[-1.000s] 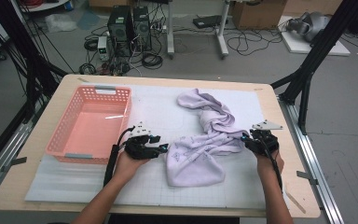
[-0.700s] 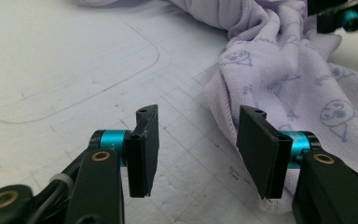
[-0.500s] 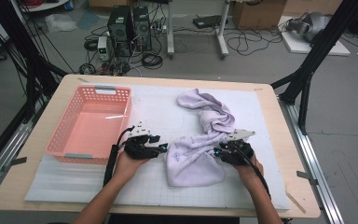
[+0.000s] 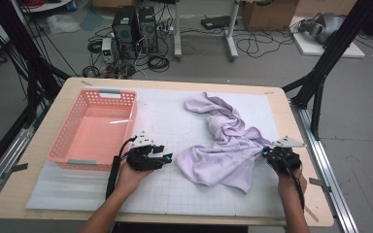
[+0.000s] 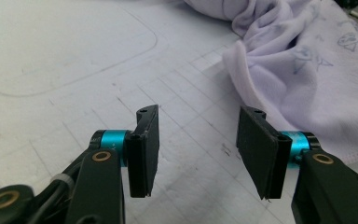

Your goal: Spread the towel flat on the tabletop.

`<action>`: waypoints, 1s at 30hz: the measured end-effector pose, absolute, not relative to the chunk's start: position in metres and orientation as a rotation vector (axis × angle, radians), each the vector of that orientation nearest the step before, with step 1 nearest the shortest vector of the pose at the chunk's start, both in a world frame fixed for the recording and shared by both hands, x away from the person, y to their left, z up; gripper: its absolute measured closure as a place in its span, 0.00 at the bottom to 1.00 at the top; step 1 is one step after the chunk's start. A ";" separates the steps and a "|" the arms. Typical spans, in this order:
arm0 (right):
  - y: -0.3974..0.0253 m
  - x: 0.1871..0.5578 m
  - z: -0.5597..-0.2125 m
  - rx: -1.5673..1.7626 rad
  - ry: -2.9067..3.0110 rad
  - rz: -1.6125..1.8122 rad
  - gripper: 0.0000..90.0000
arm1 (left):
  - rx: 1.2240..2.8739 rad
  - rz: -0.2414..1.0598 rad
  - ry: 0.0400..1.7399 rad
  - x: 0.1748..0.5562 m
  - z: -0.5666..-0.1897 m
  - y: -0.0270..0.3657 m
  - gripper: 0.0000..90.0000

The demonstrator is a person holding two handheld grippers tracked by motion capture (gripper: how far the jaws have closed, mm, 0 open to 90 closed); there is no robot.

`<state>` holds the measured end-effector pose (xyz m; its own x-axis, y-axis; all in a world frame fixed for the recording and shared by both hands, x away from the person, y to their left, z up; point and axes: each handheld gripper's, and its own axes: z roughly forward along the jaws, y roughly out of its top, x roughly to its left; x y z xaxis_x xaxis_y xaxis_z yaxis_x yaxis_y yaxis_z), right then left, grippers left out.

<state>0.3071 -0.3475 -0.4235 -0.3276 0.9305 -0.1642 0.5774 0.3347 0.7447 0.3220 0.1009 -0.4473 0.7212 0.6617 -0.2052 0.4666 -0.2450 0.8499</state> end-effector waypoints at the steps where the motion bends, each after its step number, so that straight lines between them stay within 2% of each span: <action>1: -0.352 0.306 -0.425 1.334 2.001 0.804 0.92 | 1.897 0.231 0.873 0.320 -0.448 0.100 0.55; 6: -0.346 0.294 -0.422 1.282 1.960 0.880 0.74 | 1.921 0.220 0.856 0.313 -0.445 0.092 0.56; 13: -0.339 0.265 -0.410 1.208 1.932 0.952 0.70 | 1.888 0.210 0.883 0.323 -0.432 0.068 0.57; 20: -0.344 0.250 -0.417 1.225 1.968 0.971 0.68 | 1.978 0.231 0.895 0.342 -0.440 0.039 0.58; 22: -0.344 0.250 -0.420 1.220 1.981 0.975 0.68 | 2.025 0.234 0.877 0.344 -0.444 0.032 0.62; 23: -0.344 0.250 -0.421 1.220 1.989 0.976 0.68 | 2.053 0.236 0.853 0.343 -0.446 0.029 0.67; 26: -0.341 0.253 -0.424 1.221 2.008 0.982 0.68 | 2.133 0.300 0.780 0.338 -0.447 0.025 0.96; 30: -0.338 0.255 -0.428 1.218 2.037 0.973 0.68 | 2.126 0.374 0.837 0.333 -0.441 0.041 0.97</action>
